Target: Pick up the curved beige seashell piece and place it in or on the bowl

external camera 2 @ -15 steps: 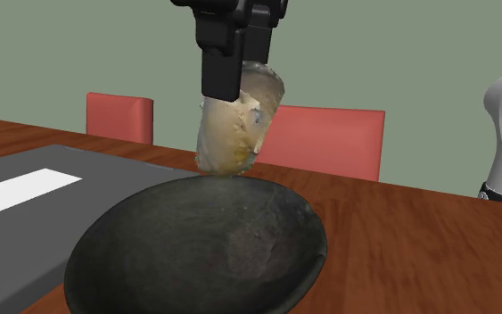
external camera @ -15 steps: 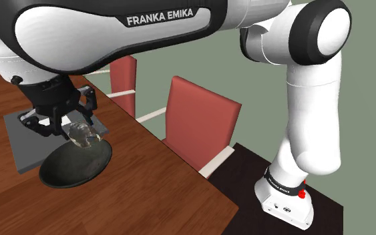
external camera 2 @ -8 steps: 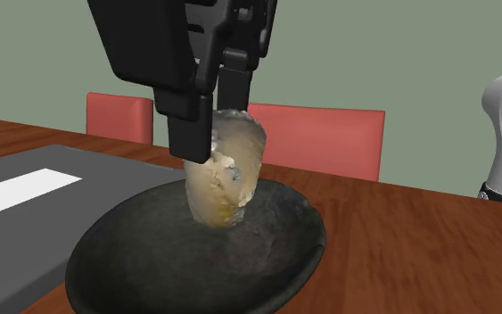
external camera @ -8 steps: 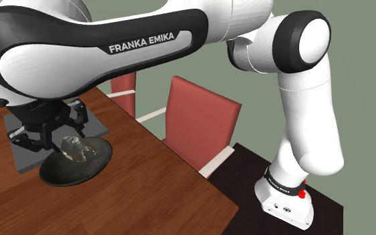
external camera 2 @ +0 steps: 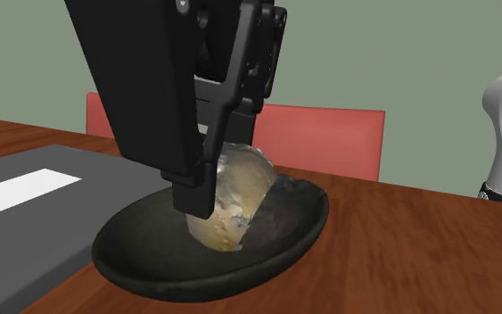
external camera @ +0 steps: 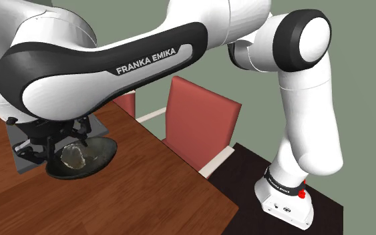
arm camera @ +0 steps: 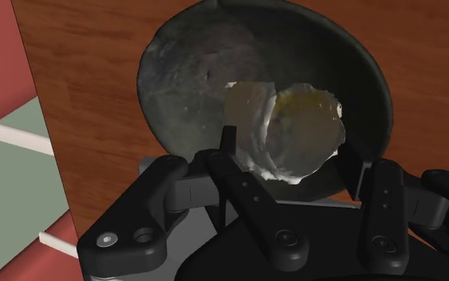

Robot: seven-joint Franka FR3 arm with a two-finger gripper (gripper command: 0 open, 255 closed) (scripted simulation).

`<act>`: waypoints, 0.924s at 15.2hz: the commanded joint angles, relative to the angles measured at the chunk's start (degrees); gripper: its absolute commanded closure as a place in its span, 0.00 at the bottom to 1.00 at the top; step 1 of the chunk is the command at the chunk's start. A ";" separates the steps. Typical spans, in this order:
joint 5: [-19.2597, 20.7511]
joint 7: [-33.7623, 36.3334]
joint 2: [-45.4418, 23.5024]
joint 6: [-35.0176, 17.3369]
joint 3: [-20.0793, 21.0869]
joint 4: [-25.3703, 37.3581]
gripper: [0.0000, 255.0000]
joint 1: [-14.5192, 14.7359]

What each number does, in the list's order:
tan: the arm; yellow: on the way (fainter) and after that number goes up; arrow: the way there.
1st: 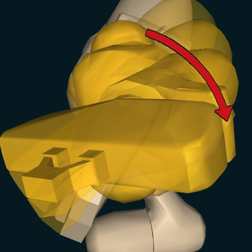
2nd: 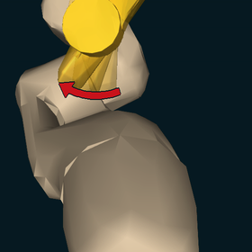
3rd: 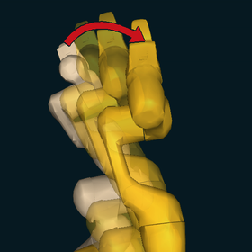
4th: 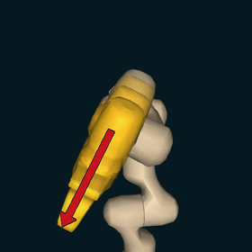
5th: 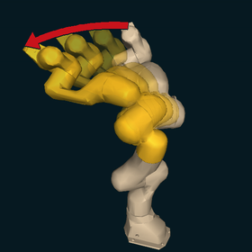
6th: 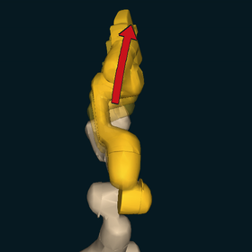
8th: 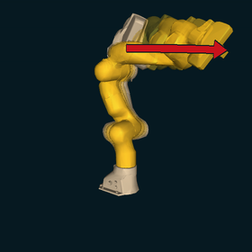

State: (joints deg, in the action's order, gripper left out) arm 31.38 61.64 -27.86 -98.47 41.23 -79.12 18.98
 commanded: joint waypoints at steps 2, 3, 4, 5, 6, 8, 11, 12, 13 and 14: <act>0.25 0.04 -0.57 0.15 -0.41 -0.03 1.00 -0.13; 0.26 0.04 -0.57 0.15 -0.39 -0.03 1.00 -0.14; 0.26 0.05 -0.58 0.16 -0.39 -0.03 1.00 -0.14; 0.27 0.05 -0.58 0.16 -0.38 -0.03 1.00 -0.15; 0.27 0.05 -0.58 0.16 -0.37 -0.03 1.00 -0.15; 0.25 0.30 -0.41 -0.55 -0.34 -0.97 0.00 -0.37; 0.23 0.42 -0.35 -0.51 -0.30 -1.02 0.00 -0.30; 0.27 0.05 -0.57 0.15 -0.37 -0.05 0.00 -0.16; 0.12 -0.24 -0.52 1.96 -0.23 1.79 0.00 0.44; 0.04 -0.52 -0.55 3.82 -0.14 3.77 0.00 1.13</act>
State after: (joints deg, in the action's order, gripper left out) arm 31.59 61.39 -28.58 -96.20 40.96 -76.78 19.68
